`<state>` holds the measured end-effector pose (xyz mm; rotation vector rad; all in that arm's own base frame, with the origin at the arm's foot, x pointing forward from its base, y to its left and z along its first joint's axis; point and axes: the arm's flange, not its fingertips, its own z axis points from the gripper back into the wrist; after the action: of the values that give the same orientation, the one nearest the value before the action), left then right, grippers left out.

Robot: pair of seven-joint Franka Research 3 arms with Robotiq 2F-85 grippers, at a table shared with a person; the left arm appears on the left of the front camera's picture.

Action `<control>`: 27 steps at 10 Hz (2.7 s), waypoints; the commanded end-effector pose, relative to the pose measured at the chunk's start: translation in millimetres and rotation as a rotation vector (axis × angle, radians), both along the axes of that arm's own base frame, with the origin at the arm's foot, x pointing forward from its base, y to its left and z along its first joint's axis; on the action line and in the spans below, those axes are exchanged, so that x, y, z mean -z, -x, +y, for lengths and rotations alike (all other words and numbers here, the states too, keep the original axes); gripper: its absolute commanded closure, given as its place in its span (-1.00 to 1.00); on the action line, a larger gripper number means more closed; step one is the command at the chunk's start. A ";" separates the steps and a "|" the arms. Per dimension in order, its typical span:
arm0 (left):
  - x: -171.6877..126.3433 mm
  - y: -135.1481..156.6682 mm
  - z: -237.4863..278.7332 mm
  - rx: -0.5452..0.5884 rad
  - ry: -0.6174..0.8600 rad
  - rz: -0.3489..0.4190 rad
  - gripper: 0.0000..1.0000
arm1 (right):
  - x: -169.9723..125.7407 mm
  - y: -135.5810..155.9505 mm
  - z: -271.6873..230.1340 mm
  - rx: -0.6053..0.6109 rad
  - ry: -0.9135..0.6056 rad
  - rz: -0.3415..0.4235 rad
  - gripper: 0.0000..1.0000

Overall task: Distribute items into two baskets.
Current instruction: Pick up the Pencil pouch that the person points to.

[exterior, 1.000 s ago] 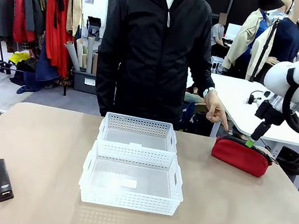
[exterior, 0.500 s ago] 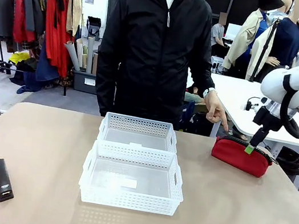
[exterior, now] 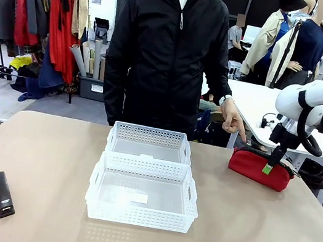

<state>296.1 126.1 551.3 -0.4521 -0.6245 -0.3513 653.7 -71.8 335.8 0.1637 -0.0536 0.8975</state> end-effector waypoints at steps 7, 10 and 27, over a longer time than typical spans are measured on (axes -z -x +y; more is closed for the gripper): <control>0.7 0.3 -0.9 0.011 0.010 -0.010 -1.00 | 3.8 0.9 3.6 0.007 0.026 -0.001 0.52; 0.7 0.3 -0.9 0.011 0.010 -0.010 -1.00 | 3.1 1.2 2.9 0.011 0.020 -0.003 1.00; 0.7 0.3 -0.9 0.011 0.010 -0.010 -1.00 | -27.3 21.8 32.0 -0.074 0.017 -0.047 1.00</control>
<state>296.1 126.1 551.3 -0.4521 -0.6246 -0.3514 651.0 -52.7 351.0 0.1646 -0.0747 0.9311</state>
